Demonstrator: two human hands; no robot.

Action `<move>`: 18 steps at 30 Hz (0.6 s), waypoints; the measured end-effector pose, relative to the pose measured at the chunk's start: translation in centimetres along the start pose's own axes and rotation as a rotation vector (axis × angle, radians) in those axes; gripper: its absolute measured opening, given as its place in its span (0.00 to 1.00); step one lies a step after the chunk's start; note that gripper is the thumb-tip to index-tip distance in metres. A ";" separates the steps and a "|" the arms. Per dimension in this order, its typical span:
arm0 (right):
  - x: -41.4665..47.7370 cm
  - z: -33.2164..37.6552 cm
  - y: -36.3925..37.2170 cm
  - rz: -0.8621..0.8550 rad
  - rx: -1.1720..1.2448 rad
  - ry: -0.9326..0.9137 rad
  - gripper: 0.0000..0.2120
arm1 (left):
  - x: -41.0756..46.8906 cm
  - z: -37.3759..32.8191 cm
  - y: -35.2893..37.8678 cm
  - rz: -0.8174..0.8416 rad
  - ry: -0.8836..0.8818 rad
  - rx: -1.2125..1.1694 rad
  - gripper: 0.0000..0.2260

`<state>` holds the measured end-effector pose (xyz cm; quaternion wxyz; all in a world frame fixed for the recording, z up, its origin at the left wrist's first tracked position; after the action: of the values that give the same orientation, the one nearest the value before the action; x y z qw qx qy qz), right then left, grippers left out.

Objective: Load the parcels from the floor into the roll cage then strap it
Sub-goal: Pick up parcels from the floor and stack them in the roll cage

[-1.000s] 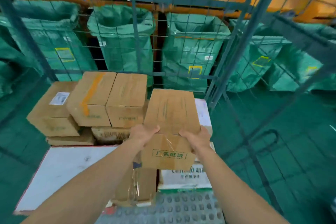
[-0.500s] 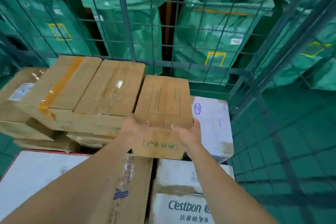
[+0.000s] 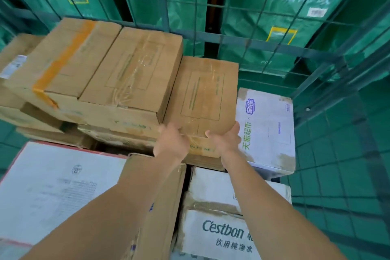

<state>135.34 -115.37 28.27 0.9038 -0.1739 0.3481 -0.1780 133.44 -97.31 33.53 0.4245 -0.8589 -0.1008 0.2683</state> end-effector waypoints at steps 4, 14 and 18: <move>0.7 0.4 0.3 -0.022 -0.018 0.020 0.51 | 0.7 -0.8 0.9 0.072 -0.035 -0.085 0.10; 0.5 1.9 0.4 0.017 -0.247 -0.092 0.49 | 0.0 -1.4 2.6 0.169 -0.103 -0.340 0.20; -2.2 1.6 -0.2 0.077 -0.239 -0.131 0.45 | -1.5 -1.6 1.3 0.186 -0.023 -0.284 0.22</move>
<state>134.92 -114.27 30.73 0.9037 -0.2778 0.3135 -0.0886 132.99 -99.84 33.87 0.2708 -0.9127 -0.0626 0.2995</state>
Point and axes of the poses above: each hand's wrist, its own x-axis towards the middle knuckle, its own y-axis out of the palm, z = x × y, the point moved 7 cm from there along x, towards the middle knuckle, and after that the axes turned 9 degrees about -z, right-handed, at the moved point
